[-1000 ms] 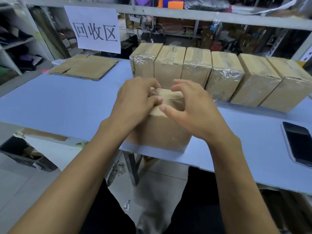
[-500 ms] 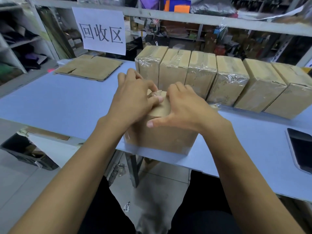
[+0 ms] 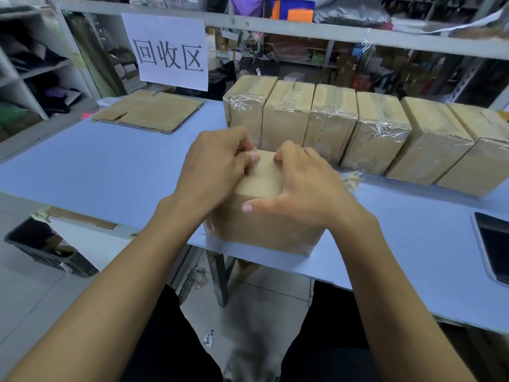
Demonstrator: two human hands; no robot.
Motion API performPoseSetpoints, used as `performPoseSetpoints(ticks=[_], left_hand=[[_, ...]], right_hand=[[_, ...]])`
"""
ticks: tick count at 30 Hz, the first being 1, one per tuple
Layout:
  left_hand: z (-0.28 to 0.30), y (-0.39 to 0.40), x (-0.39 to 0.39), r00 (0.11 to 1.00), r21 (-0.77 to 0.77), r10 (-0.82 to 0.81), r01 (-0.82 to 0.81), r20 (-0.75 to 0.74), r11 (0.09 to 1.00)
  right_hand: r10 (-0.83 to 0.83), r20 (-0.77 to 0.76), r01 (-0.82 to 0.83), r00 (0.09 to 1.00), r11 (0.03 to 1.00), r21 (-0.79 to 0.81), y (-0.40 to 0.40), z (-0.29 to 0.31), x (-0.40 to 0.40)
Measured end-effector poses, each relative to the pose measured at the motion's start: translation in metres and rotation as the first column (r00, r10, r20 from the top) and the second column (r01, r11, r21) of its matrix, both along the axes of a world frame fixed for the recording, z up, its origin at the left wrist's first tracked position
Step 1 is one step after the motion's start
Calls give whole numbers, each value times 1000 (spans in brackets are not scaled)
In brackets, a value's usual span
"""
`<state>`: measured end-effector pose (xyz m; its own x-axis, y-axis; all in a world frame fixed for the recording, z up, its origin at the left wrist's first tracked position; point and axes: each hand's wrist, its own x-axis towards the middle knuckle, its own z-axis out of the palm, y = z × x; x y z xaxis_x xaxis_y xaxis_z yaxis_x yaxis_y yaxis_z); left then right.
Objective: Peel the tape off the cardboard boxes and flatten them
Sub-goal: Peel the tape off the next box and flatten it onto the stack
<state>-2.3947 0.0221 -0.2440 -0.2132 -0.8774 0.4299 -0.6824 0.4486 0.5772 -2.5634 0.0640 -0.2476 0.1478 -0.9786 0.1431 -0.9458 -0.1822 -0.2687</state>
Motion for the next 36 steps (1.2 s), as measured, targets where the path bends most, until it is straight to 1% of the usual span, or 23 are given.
performPoseSetpoints(ticks=[3,5,6,8,10,13,17,19,22,24,26,28,30,32,34,36], left_hand=[[-2,-9,12,997,-62,69,-66,45,996],[0,-10,17,992,-12,85,-85,91,996],[2,-10,19,989,24,75,-79,129,997],[2,-8,21,982,48,50,-60,184,997],[3,-5,22,989,55,60,-68,133,996],[7,-4,25,996,49,69,-72,53,996],[6,-5,37,992,122,57,-42,-114,992],[4,-4,39,992,147,48,-31,-114,989],[5,-1,33,997,164,36,-25,-62,986],[5,-2,32,992,133,72,-58,-108,989],[6,-3,36,976,154,71,-39,-208,987],[6,-5,44,949,207,77,-13,-306,978],[6,-4,53,929,252,112,-21,-352,967],[4,-4,57,939,258,154,-74,-306,963],[4,1,54,963,239,165,-112,-213,964],[6,8,48,978,258,172,-137,-118,956]], right_hand=[[-5,37,5,999,1000,16,0,2,-3],[1,14,-2,1000,999,45,0,6,-1],[6,-13,-5,1000,998,67,-1,8,1],[14,-82,-4,997,992,124,-7,15,9],[37,-123,-18,992,988,155,-14,19,20],[71,-105,-60,992,992,109,-18,13,33],[49,-103,-39,993,995,97,-17,8,33],[48,-120,-30,992,989,144,-19,13,33],[64,-125,-26,990,958,285,-30,27,40],[82,-124,-36,989,942,335,-37,32,45],[105,-133,-61,986,953,298,-38,29,46],[111,-129,-79,985,970,231,-35,21,44],[121,-123,-97,985,978,183,-31,15,42],[127,-117,-106,985,980,169,-30,13,42],[123,-106,-105,987,980,167,-31,13,43],[121,-101,-103,988,981,167,-31,13,43]])
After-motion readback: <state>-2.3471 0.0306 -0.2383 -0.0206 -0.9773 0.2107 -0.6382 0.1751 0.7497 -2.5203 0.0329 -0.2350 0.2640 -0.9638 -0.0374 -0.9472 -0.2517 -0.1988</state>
